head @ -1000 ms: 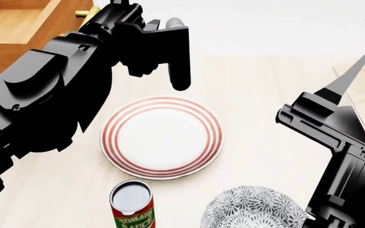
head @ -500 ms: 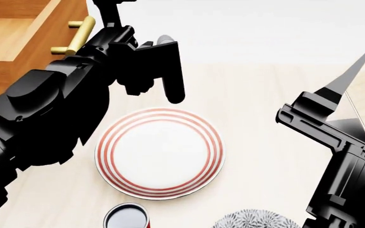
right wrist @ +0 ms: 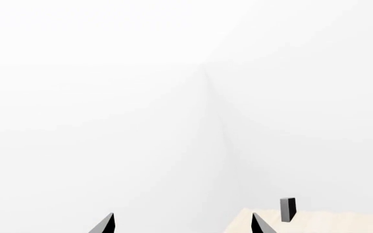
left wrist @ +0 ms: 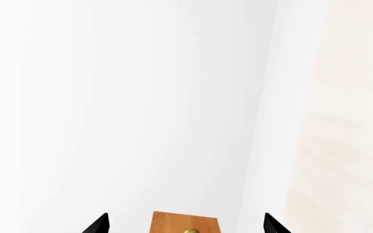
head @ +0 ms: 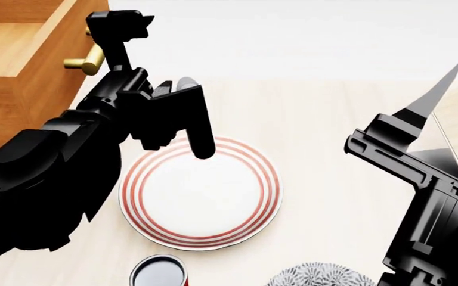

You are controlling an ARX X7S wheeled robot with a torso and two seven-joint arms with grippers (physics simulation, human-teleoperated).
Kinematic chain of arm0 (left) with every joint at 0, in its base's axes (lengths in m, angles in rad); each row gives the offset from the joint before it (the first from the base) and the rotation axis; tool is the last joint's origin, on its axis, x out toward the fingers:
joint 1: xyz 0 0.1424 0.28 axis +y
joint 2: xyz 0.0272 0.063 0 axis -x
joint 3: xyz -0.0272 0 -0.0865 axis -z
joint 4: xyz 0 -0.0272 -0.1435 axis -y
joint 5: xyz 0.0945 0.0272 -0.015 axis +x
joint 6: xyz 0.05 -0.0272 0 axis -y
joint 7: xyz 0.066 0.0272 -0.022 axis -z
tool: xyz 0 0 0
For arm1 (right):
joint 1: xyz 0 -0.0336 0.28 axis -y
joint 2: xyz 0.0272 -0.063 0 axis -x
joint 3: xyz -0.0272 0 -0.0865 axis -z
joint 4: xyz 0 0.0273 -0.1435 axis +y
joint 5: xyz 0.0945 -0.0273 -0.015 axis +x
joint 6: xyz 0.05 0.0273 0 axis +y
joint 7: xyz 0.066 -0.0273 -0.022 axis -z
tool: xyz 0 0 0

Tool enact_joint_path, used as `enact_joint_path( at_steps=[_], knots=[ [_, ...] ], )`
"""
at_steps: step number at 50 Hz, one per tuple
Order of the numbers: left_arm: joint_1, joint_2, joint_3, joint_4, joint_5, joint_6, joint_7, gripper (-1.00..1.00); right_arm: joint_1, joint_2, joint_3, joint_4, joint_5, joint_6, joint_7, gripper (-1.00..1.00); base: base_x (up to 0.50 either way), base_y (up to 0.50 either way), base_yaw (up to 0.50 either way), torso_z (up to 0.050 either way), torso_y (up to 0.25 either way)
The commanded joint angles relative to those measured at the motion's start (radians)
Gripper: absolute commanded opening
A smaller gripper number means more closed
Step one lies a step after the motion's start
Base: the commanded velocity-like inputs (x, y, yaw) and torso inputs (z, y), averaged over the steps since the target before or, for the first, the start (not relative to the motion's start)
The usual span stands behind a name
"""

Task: Close the top drawer of the cabinet.

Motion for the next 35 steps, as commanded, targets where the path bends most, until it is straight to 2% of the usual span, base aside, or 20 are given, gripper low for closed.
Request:
enact_joint_path(
  at_steps=[1,8,35],
  knots=[
    [0.03,-0.079,0.026,0.14,0.015,-0.123,-0.018,1.0,0.005,-0.001,-0.011,0.02,0.006,-0.01,0.004,1.0,0.0,0.0,0.0,0.0,0.0],
    [0.04,-0.118,0.054,0.165,0.033,-0.175,-0.015,1.0,0.01,0.0,-0.021,0.018,0.007,-0.002,0.009,1.0,0.0,0.0,0.0,0.0,0.0],
    [0.069,-0.229,0.008,0.264,0.011,-0.277,-0.039,1.0,0.012,0.016,-0.024,0.015,0.02,0.0,0.026,1.0,0.0,0.0,0.0,0.0,0.0]
  ],
)
